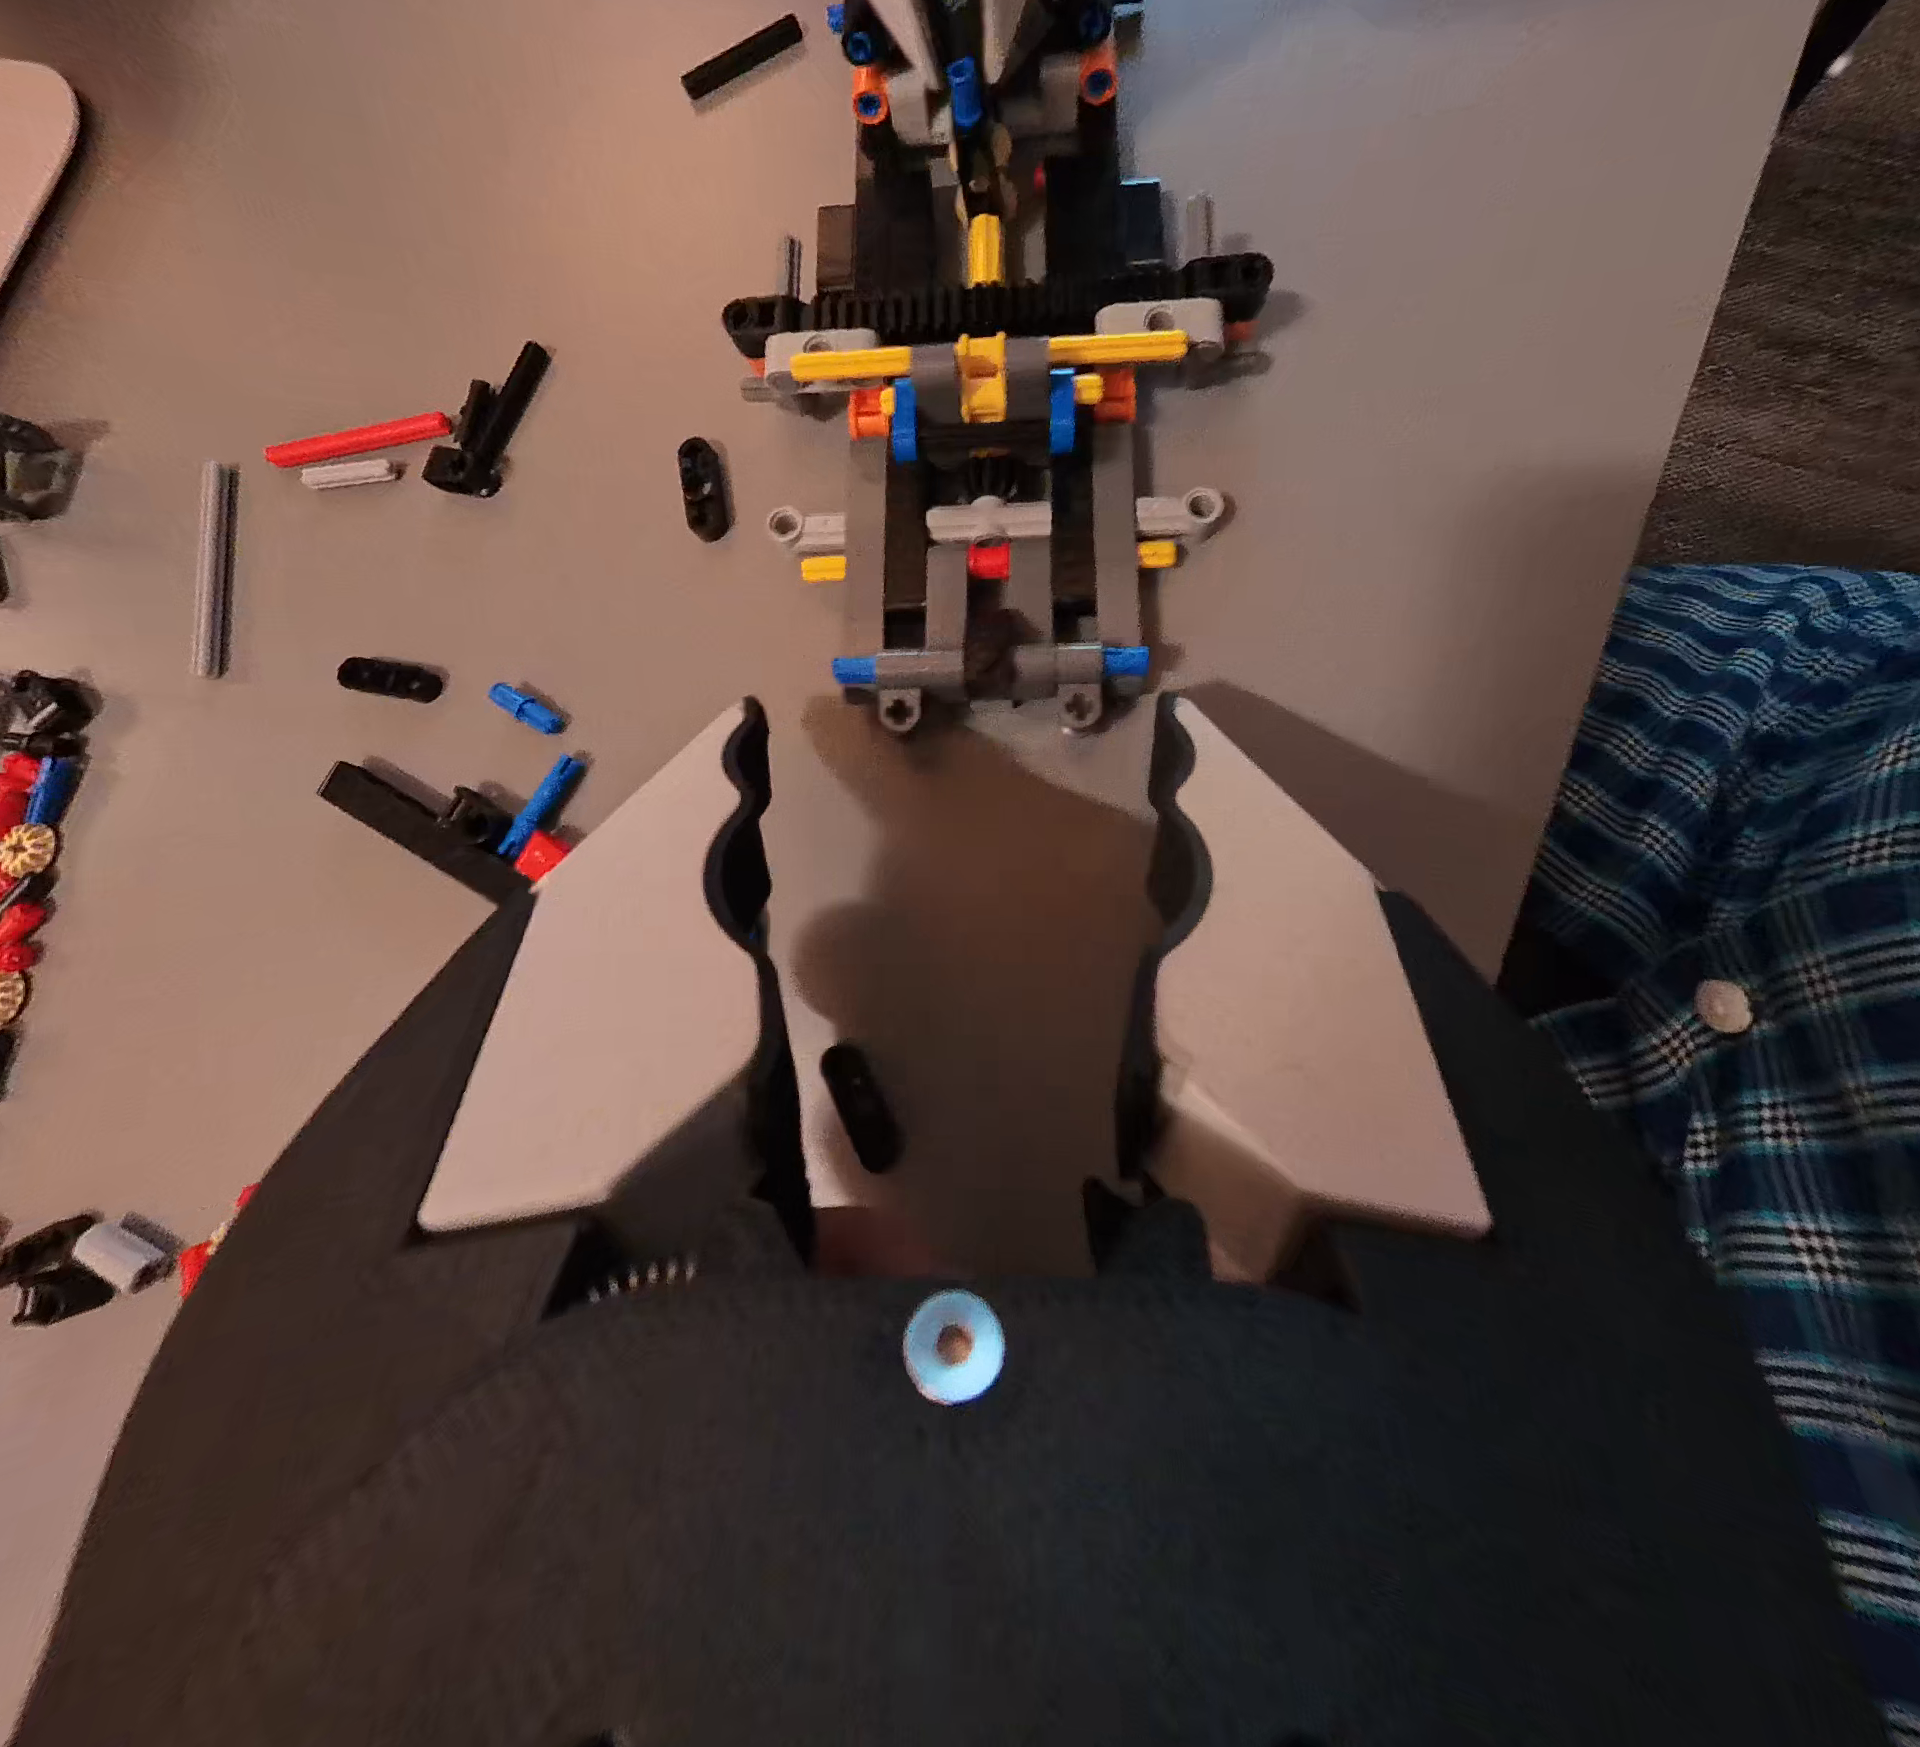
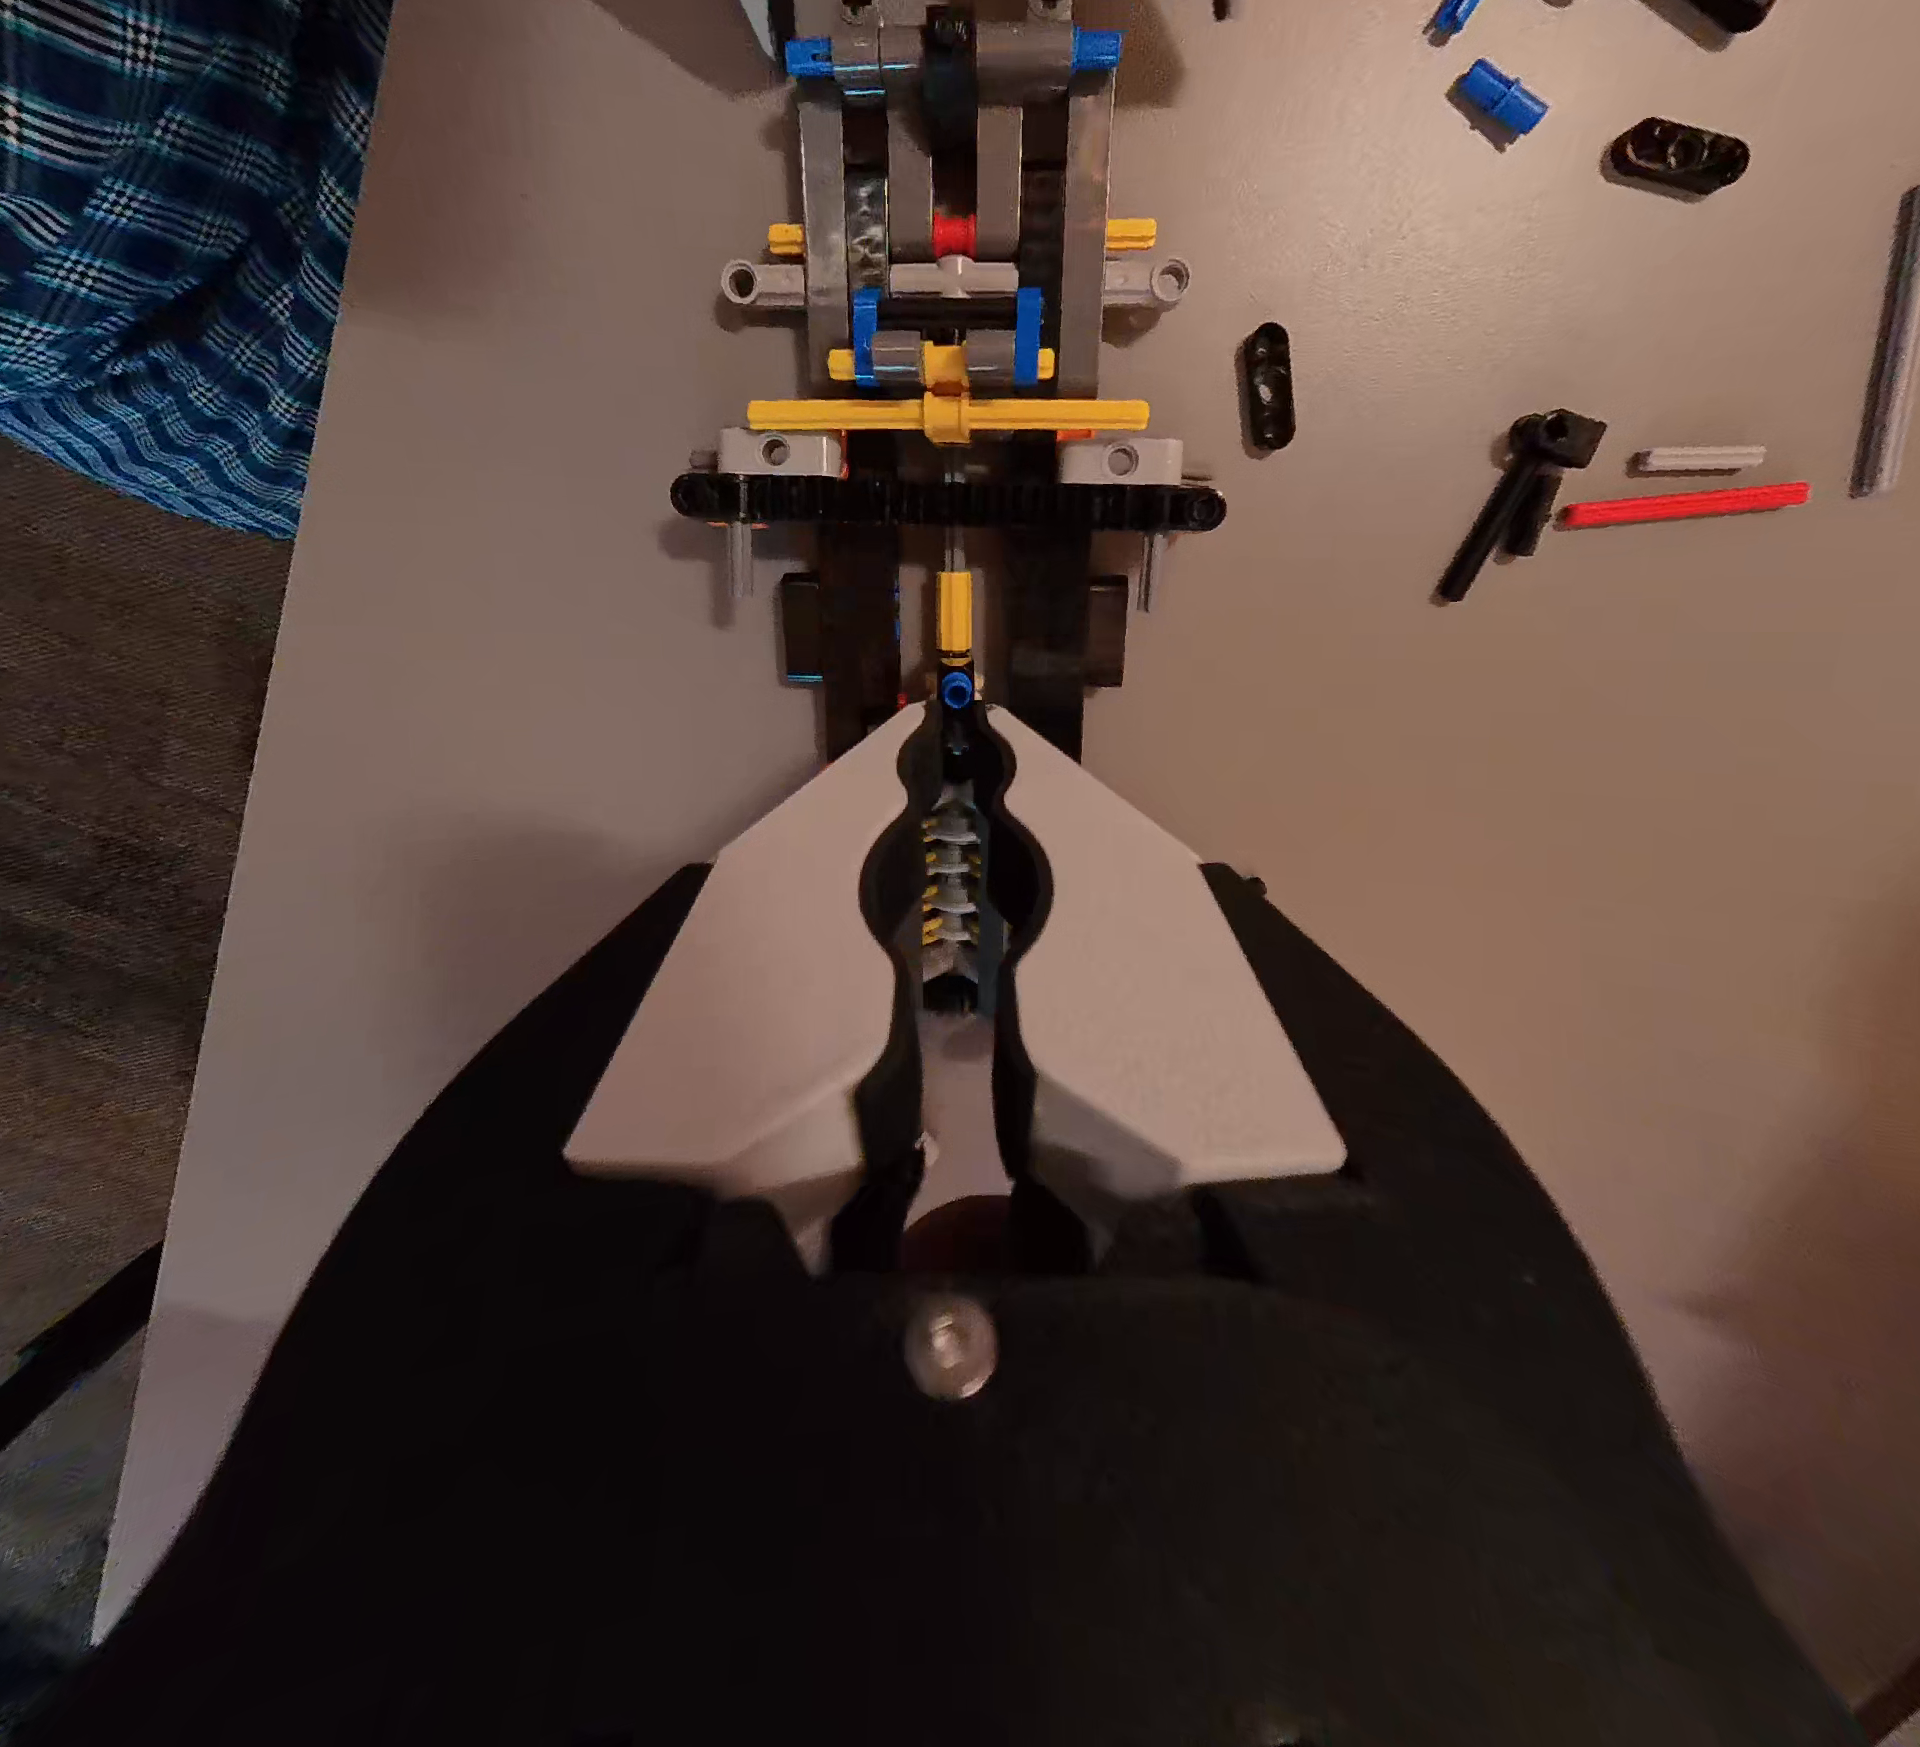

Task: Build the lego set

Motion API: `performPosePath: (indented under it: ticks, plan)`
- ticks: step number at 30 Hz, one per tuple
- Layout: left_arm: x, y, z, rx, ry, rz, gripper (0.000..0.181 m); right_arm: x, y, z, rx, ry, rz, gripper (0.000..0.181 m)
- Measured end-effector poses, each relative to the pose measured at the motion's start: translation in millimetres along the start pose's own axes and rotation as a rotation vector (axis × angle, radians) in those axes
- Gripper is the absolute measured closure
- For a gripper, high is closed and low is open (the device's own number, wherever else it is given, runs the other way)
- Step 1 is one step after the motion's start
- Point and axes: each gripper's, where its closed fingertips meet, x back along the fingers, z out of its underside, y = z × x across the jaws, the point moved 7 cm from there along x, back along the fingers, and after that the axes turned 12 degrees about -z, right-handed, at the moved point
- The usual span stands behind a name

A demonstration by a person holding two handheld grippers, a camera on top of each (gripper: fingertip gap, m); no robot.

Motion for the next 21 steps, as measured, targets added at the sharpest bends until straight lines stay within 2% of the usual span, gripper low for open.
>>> performPosePath:
  ticks: [12,19,21]
  plan:
    - [-6.7,-3.4,-4.3,0.018,-0.017,0.051,0.124,0.8,0.6,0.5,-0.020,-0.012,0.030,0.180]
    - [-7.0,-3.9,-4.8,0.019,-0.020,0.035,0.124,2.3,-6.1,1.7,-0.195,-0.039,0.012,0.179]
    - [-7.1,-3.6,-4.5,0.021,-0.020,0.033,0.124,6.6,-8.6,4.1,-0.188,-0.041,0.055,0.172]
